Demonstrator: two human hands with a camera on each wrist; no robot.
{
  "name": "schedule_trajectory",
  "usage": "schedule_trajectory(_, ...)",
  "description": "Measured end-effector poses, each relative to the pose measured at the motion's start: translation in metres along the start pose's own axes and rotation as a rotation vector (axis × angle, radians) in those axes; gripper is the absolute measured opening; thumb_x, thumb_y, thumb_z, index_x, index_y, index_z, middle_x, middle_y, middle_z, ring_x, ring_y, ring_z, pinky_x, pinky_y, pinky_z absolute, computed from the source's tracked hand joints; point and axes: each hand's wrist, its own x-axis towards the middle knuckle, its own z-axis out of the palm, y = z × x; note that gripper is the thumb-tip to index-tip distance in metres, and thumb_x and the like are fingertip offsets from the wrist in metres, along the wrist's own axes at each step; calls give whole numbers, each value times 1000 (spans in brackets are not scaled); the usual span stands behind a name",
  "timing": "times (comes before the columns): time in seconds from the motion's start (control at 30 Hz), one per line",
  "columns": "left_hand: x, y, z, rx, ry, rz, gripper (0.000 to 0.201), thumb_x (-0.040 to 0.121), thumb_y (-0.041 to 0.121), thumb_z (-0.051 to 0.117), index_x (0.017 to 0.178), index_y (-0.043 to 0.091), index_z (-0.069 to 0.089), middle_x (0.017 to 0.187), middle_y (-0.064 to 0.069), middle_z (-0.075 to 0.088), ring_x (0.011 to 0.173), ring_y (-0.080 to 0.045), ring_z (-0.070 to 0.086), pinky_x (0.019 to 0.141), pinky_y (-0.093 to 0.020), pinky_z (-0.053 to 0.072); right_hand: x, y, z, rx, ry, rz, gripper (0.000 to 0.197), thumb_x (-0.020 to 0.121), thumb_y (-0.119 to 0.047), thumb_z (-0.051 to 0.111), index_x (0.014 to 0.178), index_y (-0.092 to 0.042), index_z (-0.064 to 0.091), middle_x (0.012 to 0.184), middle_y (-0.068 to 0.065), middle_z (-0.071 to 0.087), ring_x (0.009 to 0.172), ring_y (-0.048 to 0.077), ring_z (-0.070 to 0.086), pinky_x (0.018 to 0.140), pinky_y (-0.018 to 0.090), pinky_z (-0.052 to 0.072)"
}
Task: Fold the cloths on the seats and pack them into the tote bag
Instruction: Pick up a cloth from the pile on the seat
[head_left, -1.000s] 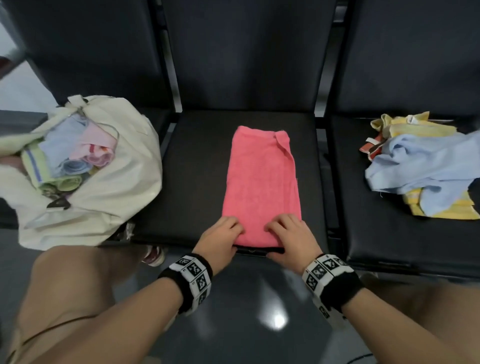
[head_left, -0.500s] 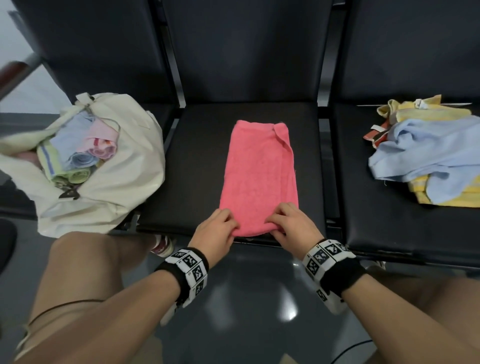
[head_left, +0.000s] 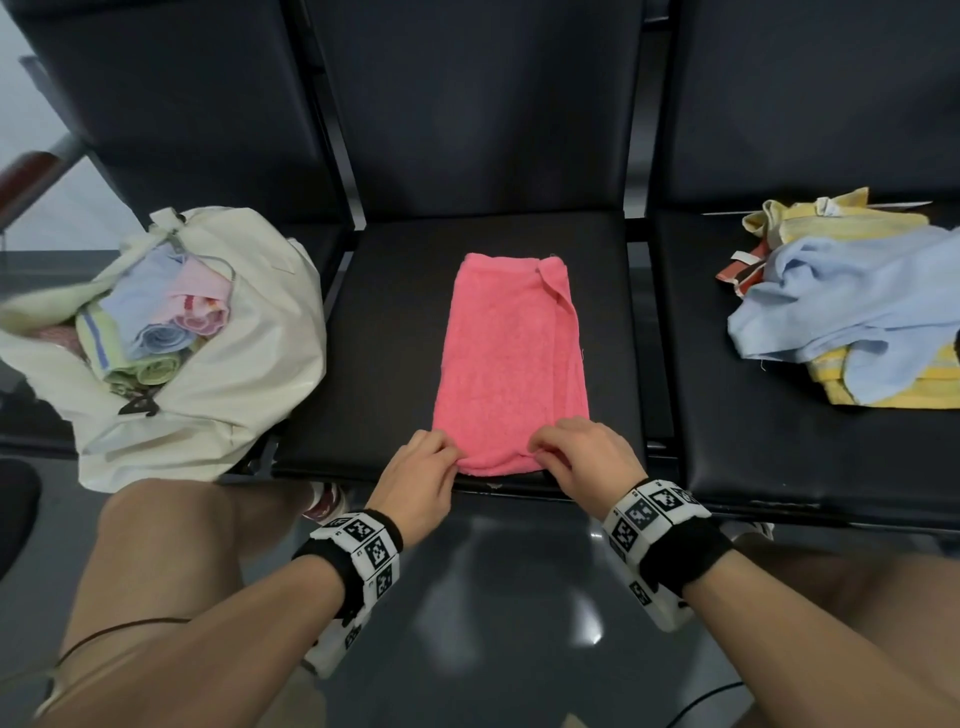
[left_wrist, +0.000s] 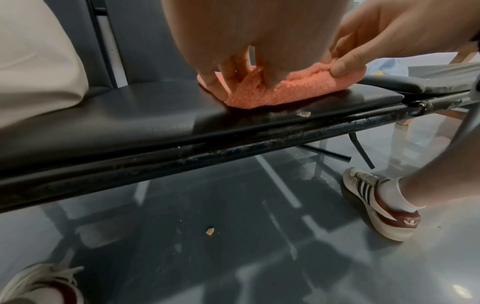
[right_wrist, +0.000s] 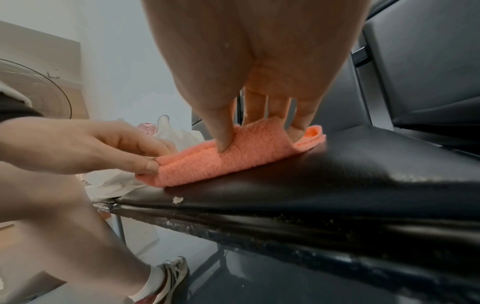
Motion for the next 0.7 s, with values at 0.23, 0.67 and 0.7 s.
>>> schedule_trajectory(0.23,13,6,-8,-243,66,-219,13,92,13,62,102,20,59,92,4,61,82,-11,58,77,-29,46,2,1,9,-13,92,60,16,94,-30,61,101,-20,71,95,-5,54,85,18,57,70,30,46)
schedule_trajectory(0.67,16,6,0,182,187,-86,5,84,19,73,79,17,74,83,5,56,77,-19,54,64,-33,42,6,-1,12,-164,-8,-37,24,84,-37,69,99,-18,70,103,-5,56,98,18,52,83,38,46)
schedule_trajectory(0.7,15,7,0,198,194,-73,9,86,21,70,79,17,74,84,5,56,78,-18,53,65,-32,40,6,-2,13,-175,-18,-40,26,84,-36,69,102,-18,69,105,-4,56,99,19,52,84,38,46)
